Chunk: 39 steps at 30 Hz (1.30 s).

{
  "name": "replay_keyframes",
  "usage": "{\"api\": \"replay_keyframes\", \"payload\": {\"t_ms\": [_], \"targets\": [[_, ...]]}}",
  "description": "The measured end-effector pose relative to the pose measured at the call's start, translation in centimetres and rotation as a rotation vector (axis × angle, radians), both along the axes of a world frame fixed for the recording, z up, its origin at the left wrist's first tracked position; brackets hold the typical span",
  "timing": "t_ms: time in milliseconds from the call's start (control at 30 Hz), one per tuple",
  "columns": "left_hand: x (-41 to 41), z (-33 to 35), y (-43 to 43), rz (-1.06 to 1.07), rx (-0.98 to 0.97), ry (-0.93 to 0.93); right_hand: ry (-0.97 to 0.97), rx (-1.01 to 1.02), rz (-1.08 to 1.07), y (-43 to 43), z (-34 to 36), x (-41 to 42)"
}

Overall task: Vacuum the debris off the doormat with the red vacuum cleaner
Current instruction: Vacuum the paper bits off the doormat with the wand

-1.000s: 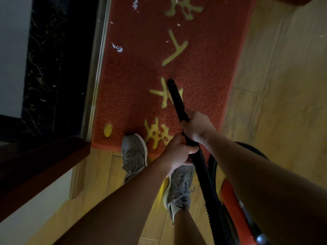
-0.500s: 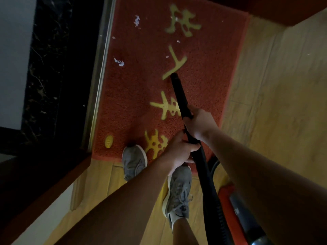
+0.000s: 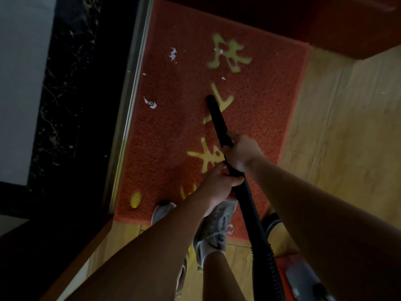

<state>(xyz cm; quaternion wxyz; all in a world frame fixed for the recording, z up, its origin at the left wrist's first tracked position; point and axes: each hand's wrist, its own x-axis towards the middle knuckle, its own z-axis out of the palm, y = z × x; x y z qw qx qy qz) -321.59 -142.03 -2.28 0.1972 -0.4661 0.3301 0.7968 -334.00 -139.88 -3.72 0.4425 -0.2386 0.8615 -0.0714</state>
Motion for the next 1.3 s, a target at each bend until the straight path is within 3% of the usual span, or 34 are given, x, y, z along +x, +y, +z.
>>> {"api": "replay_keyframes", "payload": {"t_ms": [1300], "targets": [[-8.7, -1.1, -3.7, 0.057, -0.089, 0.02, 0.01, -0.081, 0.017, -4.0, -0.8, -9.0]]}}
